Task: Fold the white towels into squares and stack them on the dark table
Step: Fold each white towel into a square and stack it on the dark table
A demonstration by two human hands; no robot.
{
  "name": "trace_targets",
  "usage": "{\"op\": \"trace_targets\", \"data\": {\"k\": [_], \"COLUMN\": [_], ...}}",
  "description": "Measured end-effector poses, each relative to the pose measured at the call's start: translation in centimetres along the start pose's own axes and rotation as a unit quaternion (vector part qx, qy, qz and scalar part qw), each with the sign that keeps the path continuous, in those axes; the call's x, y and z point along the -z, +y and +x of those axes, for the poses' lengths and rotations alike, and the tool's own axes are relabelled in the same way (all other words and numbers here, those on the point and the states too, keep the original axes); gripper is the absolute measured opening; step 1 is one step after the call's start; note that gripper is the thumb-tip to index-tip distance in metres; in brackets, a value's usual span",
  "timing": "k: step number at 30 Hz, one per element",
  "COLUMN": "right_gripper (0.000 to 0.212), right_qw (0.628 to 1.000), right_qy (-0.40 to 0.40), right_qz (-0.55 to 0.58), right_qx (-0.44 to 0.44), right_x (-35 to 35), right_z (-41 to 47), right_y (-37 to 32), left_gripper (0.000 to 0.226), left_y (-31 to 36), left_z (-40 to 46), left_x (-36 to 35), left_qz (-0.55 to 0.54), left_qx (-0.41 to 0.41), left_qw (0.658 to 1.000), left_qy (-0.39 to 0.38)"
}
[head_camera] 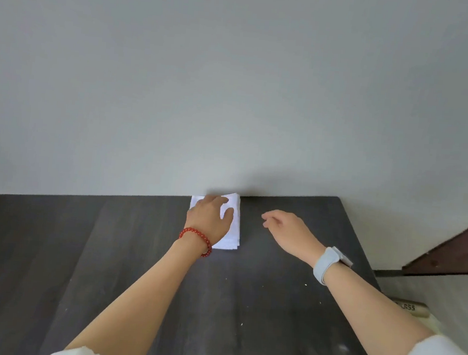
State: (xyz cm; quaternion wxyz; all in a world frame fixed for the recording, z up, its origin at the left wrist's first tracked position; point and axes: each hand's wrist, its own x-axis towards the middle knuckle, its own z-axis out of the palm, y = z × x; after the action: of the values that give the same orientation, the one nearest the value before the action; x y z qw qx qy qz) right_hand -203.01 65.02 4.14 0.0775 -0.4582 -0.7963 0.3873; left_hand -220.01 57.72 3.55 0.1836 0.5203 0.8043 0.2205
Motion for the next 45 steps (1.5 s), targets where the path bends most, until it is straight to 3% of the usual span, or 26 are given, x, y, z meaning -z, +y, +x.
{"op": "trace_targets", "data": {"k": [8,15,19,24,33,45], "right_gripper": [0.025,0.020,0.022,0.018,0.023,0.023], "right_qw": [0.981,0.927,0.871,0.757,0.595,0.508], "right_qy": [0.177,0.346,0.432,0.562,0.660,0.678], "right_qz": [0.050,0.052,0.075,0.136,0.138,0.168], "right_qx": [-0.056,-0.135,-0.220,-0.305,-0.438,-0.503], "right_x": [14.6,26.0,29.2,30.6,30.6,44.1], "right_z": [-19.5,-49.6,-67.5,-86.2,-112.4,-137.8], "right_y": [7.9,20.6,28.4,34.9,46.4,65.6], "left_gripper": [0.033,0.033,0.029,0.029,0.028,0.021], "left_y": [20.2,44.6,57.1,69.7,86.5,115.7], "left_z": [-10.3,-29.6,-41.6,-56.0,-78.9,-99.1], "left_x": [-2.7,-12.5,-20.0,-28.2,-43.5,-61.7], "left_qz": [-0.032,-0.103,-0.118,-0.121,-0.081,-0.064], "left_qx": [-0.113,-0.261,-0.373,-0.491,-0.617,-0.677], "left_qw": [0.992,0.953,0.904,0.818,0.664,0.584], "left_qy": [-0.056,-0.114,-0.175,-0.272,-0.414,-0.443]}}
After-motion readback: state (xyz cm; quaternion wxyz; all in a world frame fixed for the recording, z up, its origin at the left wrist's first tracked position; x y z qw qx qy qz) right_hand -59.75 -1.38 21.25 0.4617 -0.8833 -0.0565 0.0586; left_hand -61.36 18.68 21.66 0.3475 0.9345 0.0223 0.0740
